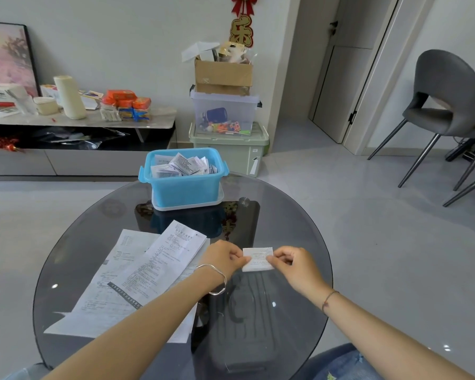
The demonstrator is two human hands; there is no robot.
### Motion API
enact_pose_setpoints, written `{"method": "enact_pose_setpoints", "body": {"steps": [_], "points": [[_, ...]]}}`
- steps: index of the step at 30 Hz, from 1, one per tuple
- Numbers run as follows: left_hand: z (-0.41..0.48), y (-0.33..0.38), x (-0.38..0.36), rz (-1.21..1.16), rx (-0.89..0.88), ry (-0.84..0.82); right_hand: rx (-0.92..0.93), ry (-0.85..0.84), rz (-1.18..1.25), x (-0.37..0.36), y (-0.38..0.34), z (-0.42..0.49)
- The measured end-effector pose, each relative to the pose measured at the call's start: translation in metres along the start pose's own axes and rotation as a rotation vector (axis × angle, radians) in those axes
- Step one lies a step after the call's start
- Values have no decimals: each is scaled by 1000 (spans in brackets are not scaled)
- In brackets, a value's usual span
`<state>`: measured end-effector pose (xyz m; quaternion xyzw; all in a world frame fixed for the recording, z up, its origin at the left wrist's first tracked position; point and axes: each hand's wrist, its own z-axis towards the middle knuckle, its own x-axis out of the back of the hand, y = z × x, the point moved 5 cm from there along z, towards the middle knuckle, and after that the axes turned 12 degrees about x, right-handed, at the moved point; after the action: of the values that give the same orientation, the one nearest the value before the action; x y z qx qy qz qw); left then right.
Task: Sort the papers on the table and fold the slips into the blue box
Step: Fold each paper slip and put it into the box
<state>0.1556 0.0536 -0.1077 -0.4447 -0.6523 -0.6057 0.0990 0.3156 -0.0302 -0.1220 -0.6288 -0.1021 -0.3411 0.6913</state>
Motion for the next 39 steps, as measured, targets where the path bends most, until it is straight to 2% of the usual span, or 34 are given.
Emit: {"method": "enact_pose_setpoints", "body": {"steps": [4, 8, 10, 16, 22, 24, 28, 31, 35, 39], "points": [[-2, 3, 0, 69, 20, 49, -63, 6, -61, -1, 2, 7], [-22, 10, 6, 292, -221, 96, -86, -3, -111, -1, 1, 11], [-33, 11, 3, 436, -325, 59, -77, -6, -122, -2, 1, 12], [-46, -1, -8, 720, -399, -40, 7, -10, -271, -6, -4, 11], [-46, 1, -12, 838, -466, -43, -37, 9, -130, -7, -2, 10], [-47, 3, -12, 870, -467, -42, 70, 26, -206, -3, -9, 6], [-44, 6, -14, 911, -486, -61, 448, 60, -507, 6, -30, -8], [-42, 7, -16, 919, -485, -54, 677, -2, -619, 3, -31, -21], [-39, 7, -19, 976, -500, -19, 750, -120, -705, -9, -23, -35], [-36, 11, -23, 1014, -543, 32, 783, -133, -754, -9, -21, -37]]}}
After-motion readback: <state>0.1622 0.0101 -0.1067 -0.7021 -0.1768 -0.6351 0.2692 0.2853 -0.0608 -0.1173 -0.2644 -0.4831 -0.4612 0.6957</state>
